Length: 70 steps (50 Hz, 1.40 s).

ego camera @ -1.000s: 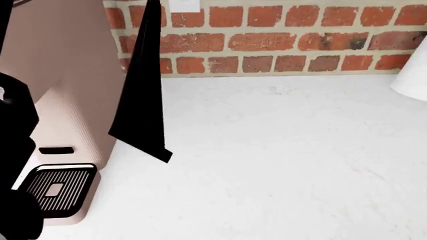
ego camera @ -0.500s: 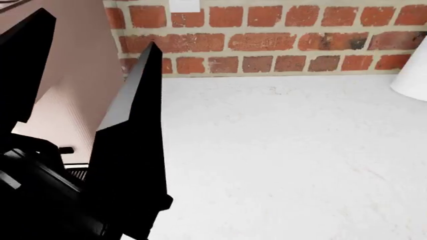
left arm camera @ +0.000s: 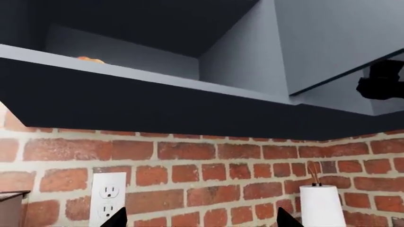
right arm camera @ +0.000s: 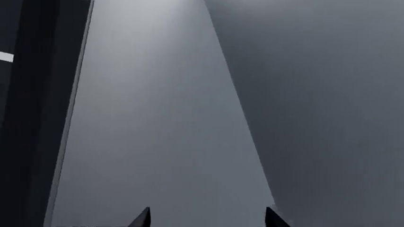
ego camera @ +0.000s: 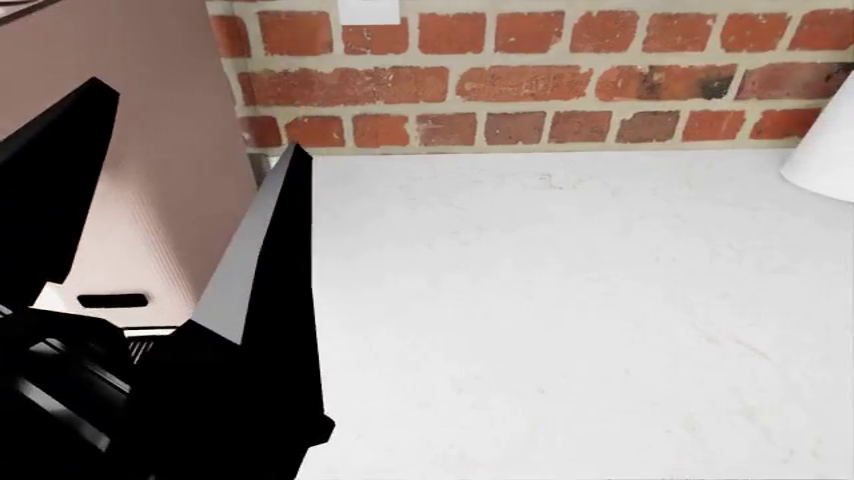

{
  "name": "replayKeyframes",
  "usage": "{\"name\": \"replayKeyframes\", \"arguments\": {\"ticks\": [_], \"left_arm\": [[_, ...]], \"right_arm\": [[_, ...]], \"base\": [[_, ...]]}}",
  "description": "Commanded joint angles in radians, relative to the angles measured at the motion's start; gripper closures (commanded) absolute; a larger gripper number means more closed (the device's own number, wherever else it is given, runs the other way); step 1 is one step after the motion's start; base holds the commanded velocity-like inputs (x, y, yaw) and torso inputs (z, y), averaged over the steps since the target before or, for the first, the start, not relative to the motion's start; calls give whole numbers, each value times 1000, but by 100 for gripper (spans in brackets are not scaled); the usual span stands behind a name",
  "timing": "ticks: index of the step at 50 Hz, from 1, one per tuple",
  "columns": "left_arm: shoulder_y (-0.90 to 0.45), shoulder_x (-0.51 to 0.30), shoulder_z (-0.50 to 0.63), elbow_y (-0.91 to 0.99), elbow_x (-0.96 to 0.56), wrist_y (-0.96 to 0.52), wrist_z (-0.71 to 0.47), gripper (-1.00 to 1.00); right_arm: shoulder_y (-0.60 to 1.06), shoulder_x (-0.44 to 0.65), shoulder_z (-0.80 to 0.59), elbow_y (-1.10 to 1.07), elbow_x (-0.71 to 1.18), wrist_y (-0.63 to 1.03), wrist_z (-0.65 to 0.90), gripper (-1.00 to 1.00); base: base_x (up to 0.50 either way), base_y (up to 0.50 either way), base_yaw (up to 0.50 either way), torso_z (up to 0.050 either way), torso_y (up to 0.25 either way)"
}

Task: Pick the peach, banana from the counter and place them in the cabinet. Then close the cabinet.

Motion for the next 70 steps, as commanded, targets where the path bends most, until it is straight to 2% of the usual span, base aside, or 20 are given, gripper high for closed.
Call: {"name": "replayKeyframes", "arguments": {"ticks": [1, 10, 21, 33, 41, 45, 46, 54, 61, 70], "left_arm": [[13, 1, -19, -6, -15, -16, -6, -100], [27, 13, -46, -18, -2, -48, 24, -100], [54, 20, -77, -15, 24, -57, 76, -100], [73, 14, -105, -6, 25, -47, 107, -100], [83, -21, -149, 12, -33, -6, 85, -100], [49, -22, -147, 16, -202, 6, -97, -100], [48, -24, -155, 16, -219, 6, -107, -100], [55, -29, -195, 16, -259, 3, -108, -100], [59, -19, -194, 16, -256, -2, -107, -100], [58, -18, -197, 16, -268, 0, -108, -100]], "right_arm": [[46, -189, 35, 400, 45, -33, -207, -100], [130, -383, 84, 603, 95, -45, -320, -100], [172, -523, 237, 547, 267, -182, -478, -100], [353, -618, 298, 549, 327, -121, -527, -100], [321, -661, 292, 576, 296, -120, -550, -100], [314, -682, 294, 579, 287, -126, -554, -100], [315, -687, 295, 577, 286, -127, -555, -100], [284, -699, 315, 554, 317, -121, -577, -100], [229, -723, 367, 527, 428, -138, -650, -100], [171, -740, 295, 537, 386, -100, -669, -100]], "base": [[11, 0, 7, 11, 0], [15, 1, 12, 9, 0], [15, 3, 13, 8, 0], [10, 3, 11, 6, 0], [6, 2, 5, 4, 0], [0, 0, 0, 0, 0], [0, 0, 0, 0, 0], [0, 0, 0, 0, 0], [0, 0, 0, 0, 0], [0, 0, 0, 0, 0]]}}
